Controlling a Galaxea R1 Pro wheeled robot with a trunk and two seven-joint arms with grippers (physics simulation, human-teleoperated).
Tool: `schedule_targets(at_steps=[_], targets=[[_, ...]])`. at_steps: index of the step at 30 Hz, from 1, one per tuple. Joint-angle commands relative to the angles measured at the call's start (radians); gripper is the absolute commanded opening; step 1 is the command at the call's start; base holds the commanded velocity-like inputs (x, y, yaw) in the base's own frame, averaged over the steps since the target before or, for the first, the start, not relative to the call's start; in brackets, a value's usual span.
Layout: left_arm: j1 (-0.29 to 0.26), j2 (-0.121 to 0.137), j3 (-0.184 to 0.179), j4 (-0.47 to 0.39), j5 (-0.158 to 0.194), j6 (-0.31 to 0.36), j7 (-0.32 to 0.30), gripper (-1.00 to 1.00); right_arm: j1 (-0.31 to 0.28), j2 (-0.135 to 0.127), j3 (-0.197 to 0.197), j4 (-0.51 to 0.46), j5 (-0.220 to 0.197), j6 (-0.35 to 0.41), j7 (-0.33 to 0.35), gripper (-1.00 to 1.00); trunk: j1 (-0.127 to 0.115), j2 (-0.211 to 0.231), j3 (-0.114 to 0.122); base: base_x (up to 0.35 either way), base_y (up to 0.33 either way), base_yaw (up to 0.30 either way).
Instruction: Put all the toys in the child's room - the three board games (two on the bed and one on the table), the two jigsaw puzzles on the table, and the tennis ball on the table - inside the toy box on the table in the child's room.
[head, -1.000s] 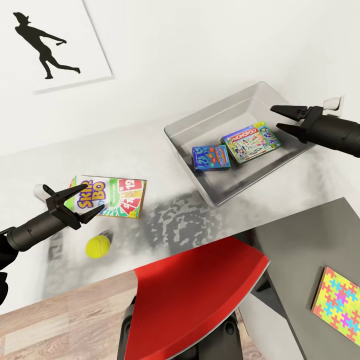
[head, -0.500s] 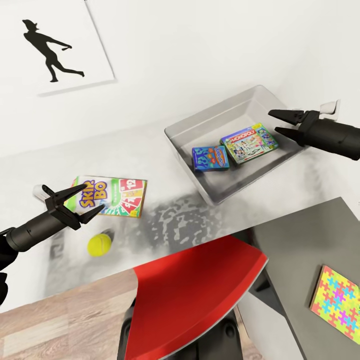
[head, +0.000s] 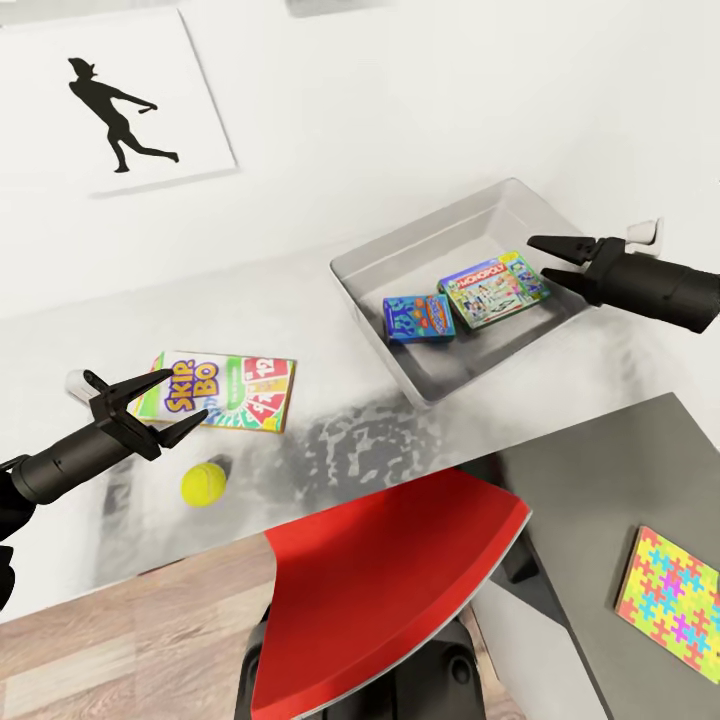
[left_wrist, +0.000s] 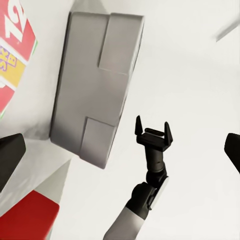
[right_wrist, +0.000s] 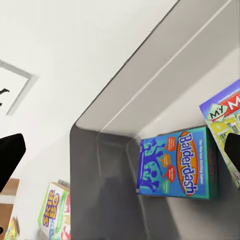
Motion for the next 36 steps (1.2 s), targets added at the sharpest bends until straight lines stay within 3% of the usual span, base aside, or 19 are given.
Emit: schedule_targets(at_steps=[1,11,36], targets=[[-0.001,0.0,0.001,0.0,0.01,0.003,0.01,1.0,0.0,0.001,0.007,0.0,-0.01,0.003,-0.011,1.0,0.001,-0.001,0.0,-0.01,0.0,0.0],[0.0,0.012,0.0,0.0,0.013,0.003,0.01,1.0,0.001,0.002,0.065,0.0,-0.007,0.003,-0.011,1.0,0.001,-0.001,0.017,-0.004,0.0,0.0],[0.001,0.02,-0.002,0.0,0.018,0.003,0.01,1.0,-0.001,-0.003,0.074,0.0,-0.006,0.003,-0.012,1.0,0.001,-0.001,0.057,0.0,0.0,0.0]])
